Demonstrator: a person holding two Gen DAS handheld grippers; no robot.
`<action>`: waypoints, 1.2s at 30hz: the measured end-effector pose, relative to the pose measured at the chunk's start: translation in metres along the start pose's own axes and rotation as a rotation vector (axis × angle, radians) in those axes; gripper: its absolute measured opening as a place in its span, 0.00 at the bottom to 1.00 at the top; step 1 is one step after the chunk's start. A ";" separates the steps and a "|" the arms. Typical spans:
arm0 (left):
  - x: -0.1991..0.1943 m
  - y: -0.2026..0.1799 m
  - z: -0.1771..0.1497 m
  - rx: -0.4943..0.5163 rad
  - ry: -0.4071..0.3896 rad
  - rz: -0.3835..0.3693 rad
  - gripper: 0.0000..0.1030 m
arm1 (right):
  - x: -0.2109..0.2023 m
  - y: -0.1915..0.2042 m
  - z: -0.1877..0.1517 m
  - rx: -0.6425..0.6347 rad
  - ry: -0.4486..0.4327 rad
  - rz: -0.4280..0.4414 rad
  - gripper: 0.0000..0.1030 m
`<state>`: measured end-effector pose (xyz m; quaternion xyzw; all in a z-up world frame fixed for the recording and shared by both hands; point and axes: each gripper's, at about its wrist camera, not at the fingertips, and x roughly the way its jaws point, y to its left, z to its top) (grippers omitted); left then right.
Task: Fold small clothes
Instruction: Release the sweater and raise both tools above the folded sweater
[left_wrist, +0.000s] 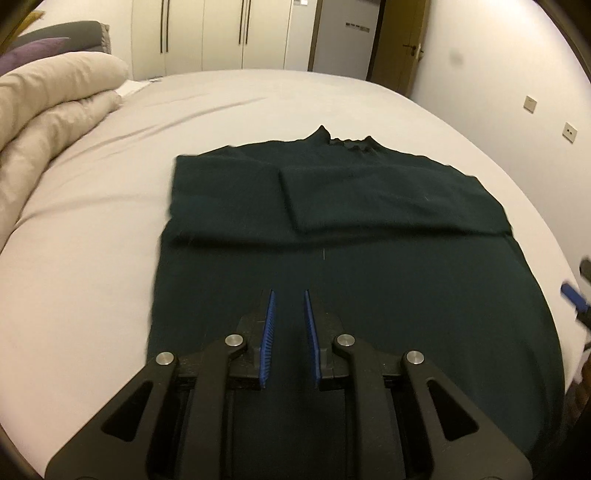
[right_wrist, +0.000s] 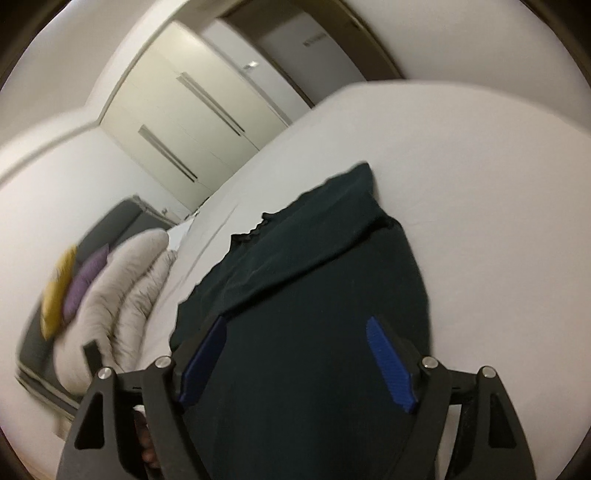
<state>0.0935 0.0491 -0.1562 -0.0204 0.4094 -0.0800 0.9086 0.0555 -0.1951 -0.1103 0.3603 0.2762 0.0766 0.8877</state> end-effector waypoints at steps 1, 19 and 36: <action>-0.009 0.000 -0.011 -0.003 0.000 0.005 0.15 | -0.010 0.011 -0.004 -0.051 -0.028 -0.009 0.78; -0.156 0.011 -0.051 -0.086 -0.382 -0.059 0.97 | -0.098 0.110 -0.011 -0.411 -0.291 -0.065 1.00; -0.068 0.048 0.038 -0.124 -0.193 -0.094 0.26 | -0.038 0.093 -0.049 -0.371 0.008 -0.018 0.72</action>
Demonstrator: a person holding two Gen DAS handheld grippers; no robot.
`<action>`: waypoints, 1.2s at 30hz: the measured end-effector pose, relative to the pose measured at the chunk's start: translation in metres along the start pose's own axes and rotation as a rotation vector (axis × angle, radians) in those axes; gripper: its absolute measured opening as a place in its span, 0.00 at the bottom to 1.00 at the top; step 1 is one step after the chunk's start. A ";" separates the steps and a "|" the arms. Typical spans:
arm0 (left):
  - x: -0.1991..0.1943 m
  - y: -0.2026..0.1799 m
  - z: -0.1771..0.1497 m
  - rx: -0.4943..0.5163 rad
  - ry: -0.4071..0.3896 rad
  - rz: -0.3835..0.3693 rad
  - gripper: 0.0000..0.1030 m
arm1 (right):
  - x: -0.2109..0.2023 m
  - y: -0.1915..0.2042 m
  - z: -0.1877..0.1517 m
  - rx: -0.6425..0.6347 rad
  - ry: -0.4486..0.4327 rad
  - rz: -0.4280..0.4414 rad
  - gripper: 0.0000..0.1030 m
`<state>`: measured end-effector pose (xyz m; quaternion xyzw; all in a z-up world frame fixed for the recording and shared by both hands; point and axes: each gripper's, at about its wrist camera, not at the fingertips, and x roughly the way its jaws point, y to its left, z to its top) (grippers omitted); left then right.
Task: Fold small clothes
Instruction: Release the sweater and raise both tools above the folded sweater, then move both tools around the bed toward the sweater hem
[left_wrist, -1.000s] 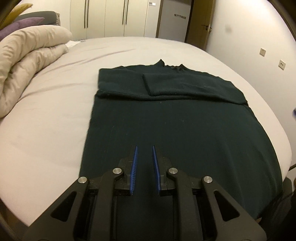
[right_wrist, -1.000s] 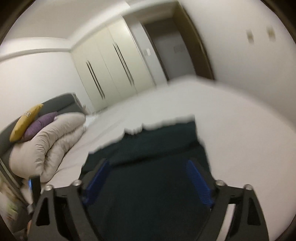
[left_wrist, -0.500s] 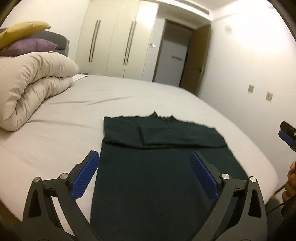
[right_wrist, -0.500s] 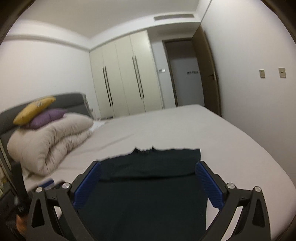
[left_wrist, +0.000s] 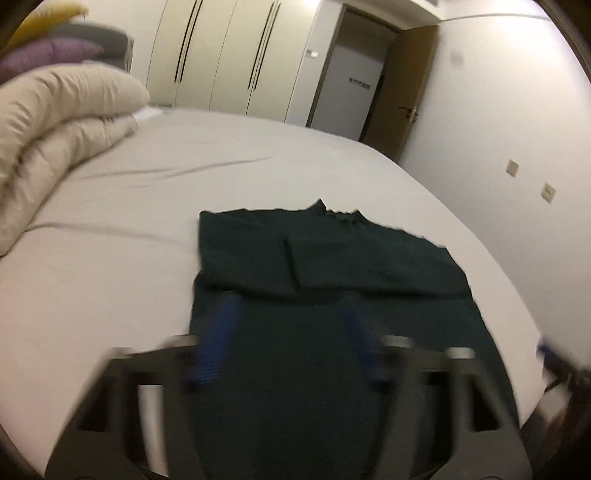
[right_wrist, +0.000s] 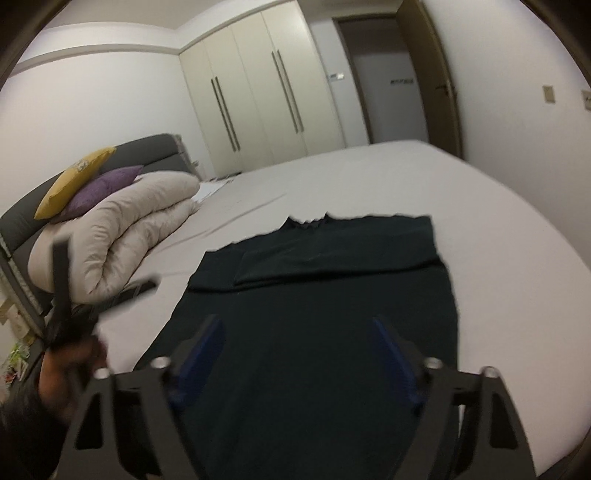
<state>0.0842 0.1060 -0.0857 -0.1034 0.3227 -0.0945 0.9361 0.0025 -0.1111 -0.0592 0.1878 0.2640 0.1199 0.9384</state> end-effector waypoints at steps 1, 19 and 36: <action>0.016 0.004 0.013 0.000 0.018 0.027 0.25 | 0.002 0.001 -0.001 -0.002 0.007 0.006 0.70; 0.188 0.066 0.033 0.248 0.270 0.453 0.19 | 0.044 -0.028 -0.015 0.080 0.105 0.038 0.67; -0.046 -0.051 -0.040 0.627 -0.106 0.109 0.98 | -0.043 -0.003 -0.029 -0.260 0.007 -0.108 0.84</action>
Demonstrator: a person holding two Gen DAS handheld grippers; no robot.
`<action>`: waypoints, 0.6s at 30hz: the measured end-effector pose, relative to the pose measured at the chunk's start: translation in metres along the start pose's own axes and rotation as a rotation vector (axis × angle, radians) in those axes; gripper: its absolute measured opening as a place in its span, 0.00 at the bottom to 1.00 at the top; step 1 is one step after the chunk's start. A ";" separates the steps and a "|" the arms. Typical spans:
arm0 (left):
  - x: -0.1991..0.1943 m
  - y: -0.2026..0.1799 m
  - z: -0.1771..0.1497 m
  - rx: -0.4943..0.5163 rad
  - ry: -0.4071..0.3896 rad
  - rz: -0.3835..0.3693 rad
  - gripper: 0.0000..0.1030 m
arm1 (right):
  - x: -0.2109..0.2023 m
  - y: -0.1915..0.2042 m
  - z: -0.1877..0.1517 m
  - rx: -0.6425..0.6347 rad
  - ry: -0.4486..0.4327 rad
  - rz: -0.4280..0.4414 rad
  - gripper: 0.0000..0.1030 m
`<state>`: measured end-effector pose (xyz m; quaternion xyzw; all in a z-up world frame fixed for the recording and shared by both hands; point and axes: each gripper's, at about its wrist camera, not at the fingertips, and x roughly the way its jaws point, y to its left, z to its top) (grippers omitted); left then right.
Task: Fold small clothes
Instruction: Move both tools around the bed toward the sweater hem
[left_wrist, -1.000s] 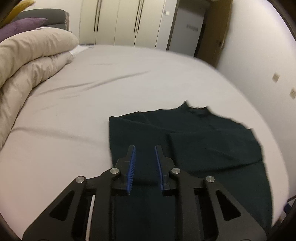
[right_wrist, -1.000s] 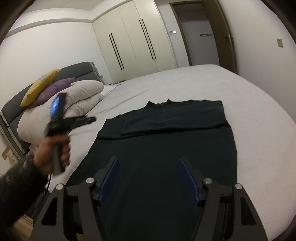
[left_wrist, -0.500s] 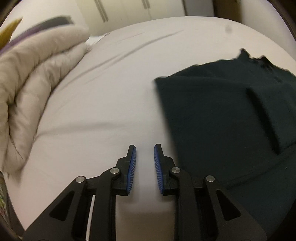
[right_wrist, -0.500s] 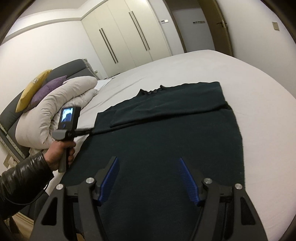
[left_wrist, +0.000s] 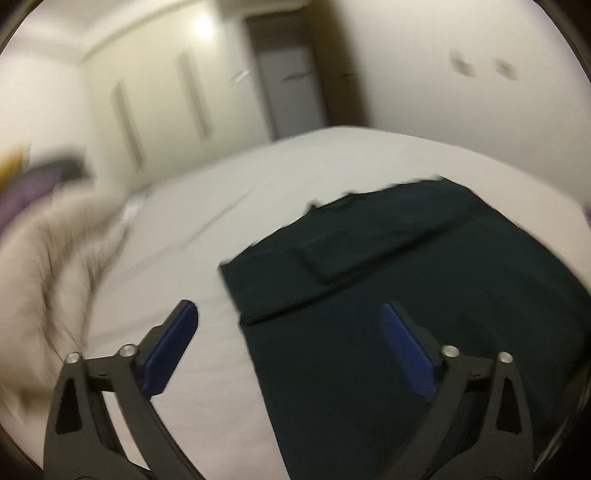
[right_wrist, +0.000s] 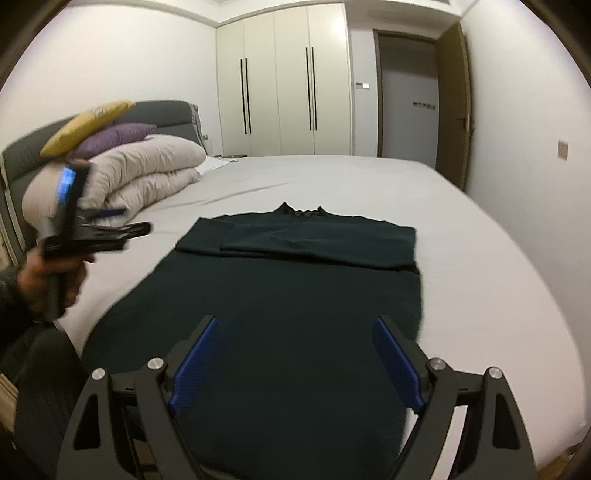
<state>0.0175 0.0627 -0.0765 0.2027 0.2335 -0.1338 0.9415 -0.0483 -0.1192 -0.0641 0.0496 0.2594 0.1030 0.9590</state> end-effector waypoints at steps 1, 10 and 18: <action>-0.013 -0.016 -0.006 0.082 0.002 -0.012 0.98 | -0.006 0.001 -0.003 -0.021 0.002 -0.010 0.84; -0.081 -0.077 -0.100 0.464 0.145 -0.084 0.98 | -0.033 0.007 -0.059 -0.194 0.109 -0.101 0.81; -0.096 -0.087 -0.135 0.519 0.199 -0.094 0.98 | -0.026 0.032 -0.077 -0.301 0.150 -0.075 0.76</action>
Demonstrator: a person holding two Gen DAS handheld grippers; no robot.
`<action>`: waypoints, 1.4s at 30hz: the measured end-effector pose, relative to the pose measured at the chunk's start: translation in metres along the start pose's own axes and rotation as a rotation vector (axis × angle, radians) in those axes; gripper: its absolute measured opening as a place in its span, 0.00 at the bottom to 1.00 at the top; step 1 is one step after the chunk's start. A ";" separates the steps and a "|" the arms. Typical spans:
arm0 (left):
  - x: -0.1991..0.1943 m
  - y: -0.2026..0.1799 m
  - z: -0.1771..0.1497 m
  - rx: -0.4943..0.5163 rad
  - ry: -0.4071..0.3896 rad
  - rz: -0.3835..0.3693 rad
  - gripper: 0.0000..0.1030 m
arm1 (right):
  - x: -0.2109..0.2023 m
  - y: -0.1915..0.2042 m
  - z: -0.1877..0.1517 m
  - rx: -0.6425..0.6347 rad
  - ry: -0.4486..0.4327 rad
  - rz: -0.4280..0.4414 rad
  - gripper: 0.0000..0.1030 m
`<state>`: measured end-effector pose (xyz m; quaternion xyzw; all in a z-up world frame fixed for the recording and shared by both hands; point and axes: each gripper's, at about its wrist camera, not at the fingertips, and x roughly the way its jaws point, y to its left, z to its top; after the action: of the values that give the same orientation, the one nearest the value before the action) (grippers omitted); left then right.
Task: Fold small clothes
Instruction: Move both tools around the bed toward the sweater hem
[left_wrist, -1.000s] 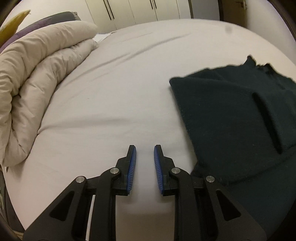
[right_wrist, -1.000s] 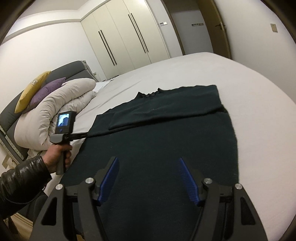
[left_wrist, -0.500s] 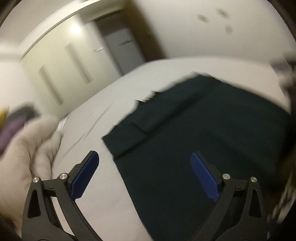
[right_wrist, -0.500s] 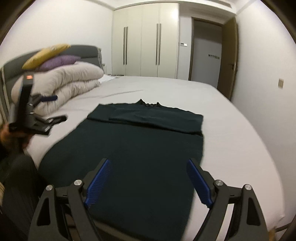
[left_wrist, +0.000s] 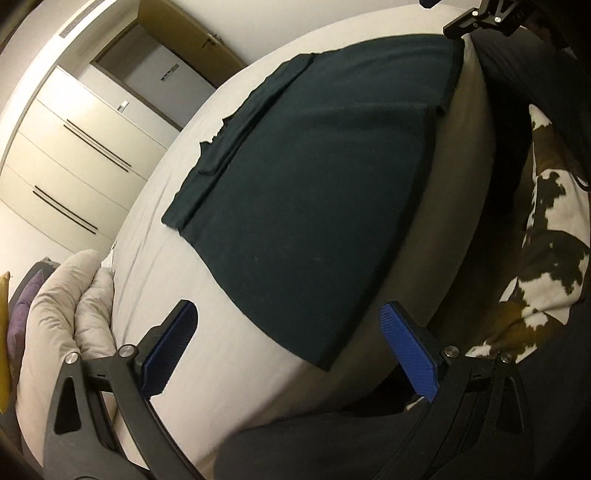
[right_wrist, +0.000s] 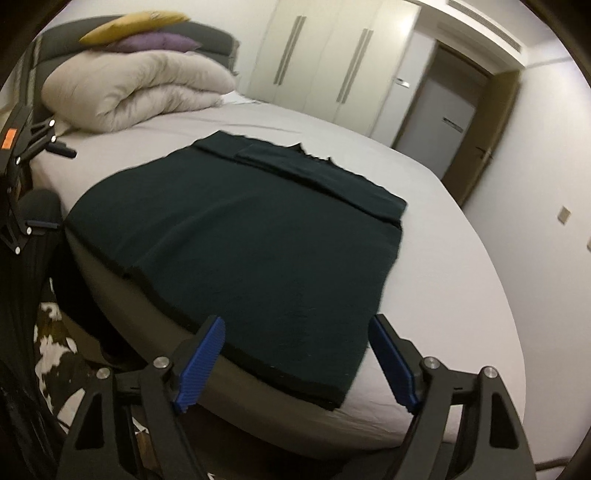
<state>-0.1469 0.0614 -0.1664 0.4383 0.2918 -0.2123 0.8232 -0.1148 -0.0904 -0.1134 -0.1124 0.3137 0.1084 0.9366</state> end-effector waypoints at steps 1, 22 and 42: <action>0.001 -0.002 -0.001 0.003 0.000 0.002 0.98 | 0.000 0.002 0.000 -0.002 0.001 0.007 0.76; 0.032 -0.070 -0.045 0.393 -0.010 0.300 0.63 | 0.006 0.006 0.001 0.009 0.023 0.017 0.76; 0.040 -0.072 -0.058 0.431 0.029 0.349 0.67 | 0.000 0.000 0.006 0.066 -0.001 0.063 0.76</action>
<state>-0.1782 0.0690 -0.2618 0.6498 0.1718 -0.1183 0.7310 -0.1109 -0.0888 -0.1088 -0.0715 0.3200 0.1276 0.9360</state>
